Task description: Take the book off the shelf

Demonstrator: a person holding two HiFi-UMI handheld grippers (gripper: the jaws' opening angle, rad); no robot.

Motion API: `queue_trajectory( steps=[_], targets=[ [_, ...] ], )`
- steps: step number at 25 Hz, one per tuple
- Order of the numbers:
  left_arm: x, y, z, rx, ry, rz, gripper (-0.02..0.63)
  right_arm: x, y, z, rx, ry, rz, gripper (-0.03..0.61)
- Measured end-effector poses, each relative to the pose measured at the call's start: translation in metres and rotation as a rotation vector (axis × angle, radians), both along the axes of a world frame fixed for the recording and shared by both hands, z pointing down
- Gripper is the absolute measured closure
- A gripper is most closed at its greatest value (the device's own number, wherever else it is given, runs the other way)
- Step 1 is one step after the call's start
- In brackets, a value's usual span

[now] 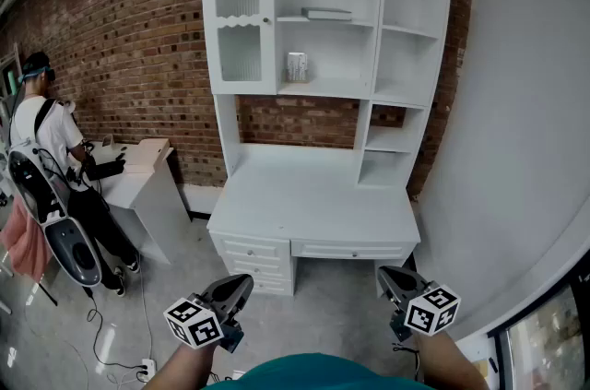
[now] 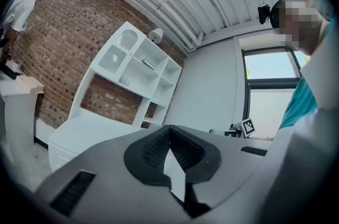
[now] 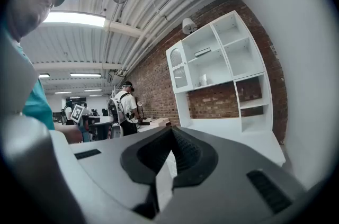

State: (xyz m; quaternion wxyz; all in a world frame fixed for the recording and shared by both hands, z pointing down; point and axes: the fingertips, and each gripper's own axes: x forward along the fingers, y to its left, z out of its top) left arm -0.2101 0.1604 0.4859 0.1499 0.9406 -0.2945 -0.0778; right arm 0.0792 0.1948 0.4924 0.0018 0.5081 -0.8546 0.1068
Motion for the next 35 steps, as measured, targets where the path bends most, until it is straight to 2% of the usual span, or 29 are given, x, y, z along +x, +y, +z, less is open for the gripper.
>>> queue_trajectory(
  steps=[15, 29, 35],
  targets=[
    [0.026, -0.002, -0.001, -0.005, -0.002, -0.004, 0.6, 0.029, -0.004, 0.001, -0.018, -0.036, 0.013, 0.558],
    [0.104, 0.011, -0.002, -0.008, 0.019, -0.028, 0.6, 0.102, 0.008, -0.004, -0.01, -0.035, -0.023, 0.557],
    [0.109, 0.005, 0.012, -0.03, 0.013, -0.041, 0.6, 0.109, -0.004, 0.004, -0.02, -0.043, -0.039, 0.557]
  ],
)
